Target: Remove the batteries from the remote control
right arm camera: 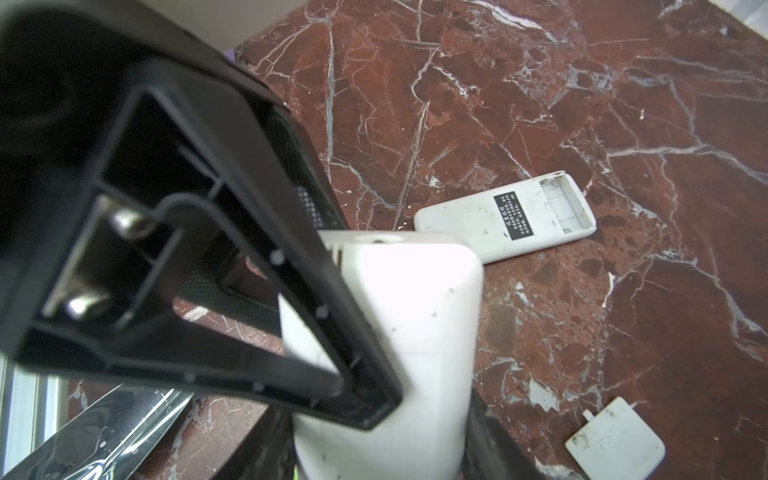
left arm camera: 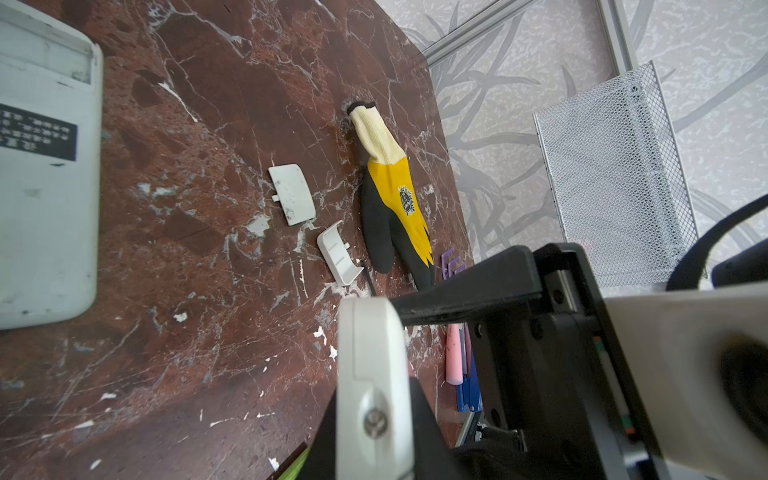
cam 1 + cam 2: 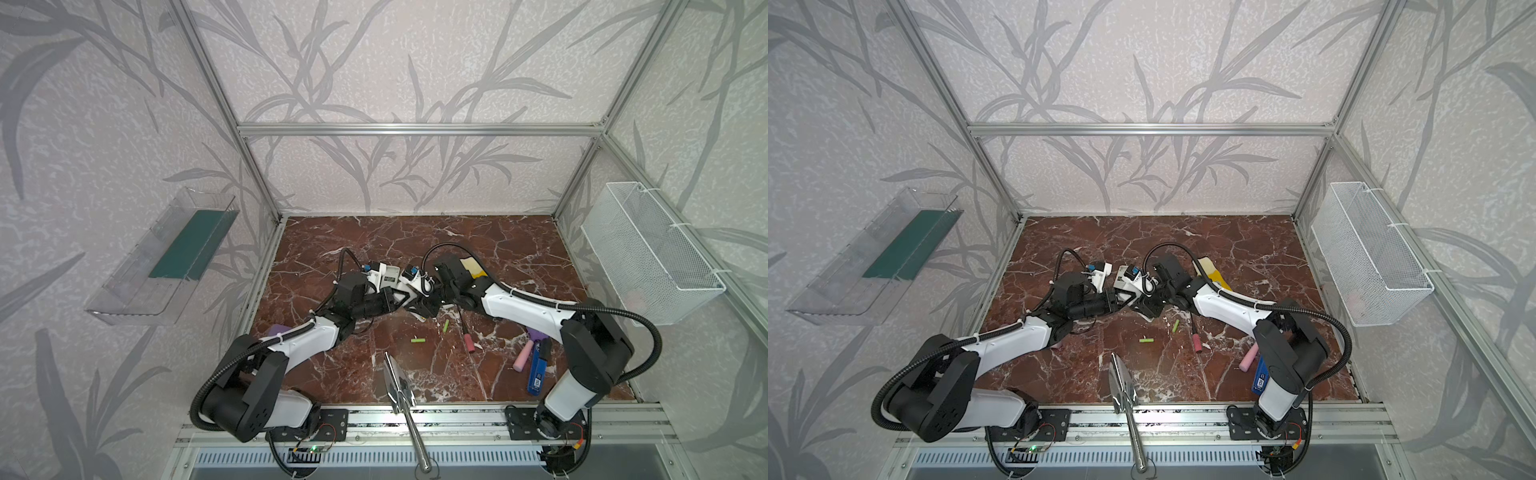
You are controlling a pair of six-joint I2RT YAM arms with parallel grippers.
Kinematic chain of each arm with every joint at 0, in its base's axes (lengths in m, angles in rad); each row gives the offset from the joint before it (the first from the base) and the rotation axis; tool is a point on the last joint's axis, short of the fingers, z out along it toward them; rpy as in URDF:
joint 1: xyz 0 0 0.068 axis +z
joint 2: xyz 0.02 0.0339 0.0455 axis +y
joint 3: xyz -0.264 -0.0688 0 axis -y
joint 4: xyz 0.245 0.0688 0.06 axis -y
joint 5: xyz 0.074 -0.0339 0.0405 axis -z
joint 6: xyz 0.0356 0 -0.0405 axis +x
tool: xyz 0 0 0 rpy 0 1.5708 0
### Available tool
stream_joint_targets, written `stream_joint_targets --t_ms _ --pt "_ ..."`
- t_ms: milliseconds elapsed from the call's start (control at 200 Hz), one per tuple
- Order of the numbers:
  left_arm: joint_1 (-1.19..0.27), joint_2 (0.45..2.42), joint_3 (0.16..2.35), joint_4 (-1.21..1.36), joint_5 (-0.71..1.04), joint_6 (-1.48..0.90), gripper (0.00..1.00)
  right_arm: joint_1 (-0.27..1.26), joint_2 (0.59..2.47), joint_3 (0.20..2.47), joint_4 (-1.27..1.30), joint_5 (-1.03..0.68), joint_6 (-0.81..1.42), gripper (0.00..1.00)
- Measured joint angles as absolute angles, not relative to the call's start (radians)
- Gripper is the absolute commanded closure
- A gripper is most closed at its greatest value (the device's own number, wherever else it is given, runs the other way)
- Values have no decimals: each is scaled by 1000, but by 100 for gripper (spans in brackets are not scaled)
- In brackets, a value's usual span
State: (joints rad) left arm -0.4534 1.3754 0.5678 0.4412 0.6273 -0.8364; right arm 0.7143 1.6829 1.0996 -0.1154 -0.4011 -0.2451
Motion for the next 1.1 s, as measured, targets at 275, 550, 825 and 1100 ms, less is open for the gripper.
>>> stream_joint_targets --t_ms 275,550,825,1100 --pt "-453 1367 568 420 614 -831 53 714 1684 1105 -146 -405 -337 65" --pt "-418 1295 567 318 559 -837 7 702 1736 1166 -238 -392 -478 65" --pt "-331 1077 567 89 434 -802 3 706 1821 1280 -393 -384 -654 53" --pt "-306 969 568 -46 341 -773 3 733 1906 1352 -531 -340 -772 50"
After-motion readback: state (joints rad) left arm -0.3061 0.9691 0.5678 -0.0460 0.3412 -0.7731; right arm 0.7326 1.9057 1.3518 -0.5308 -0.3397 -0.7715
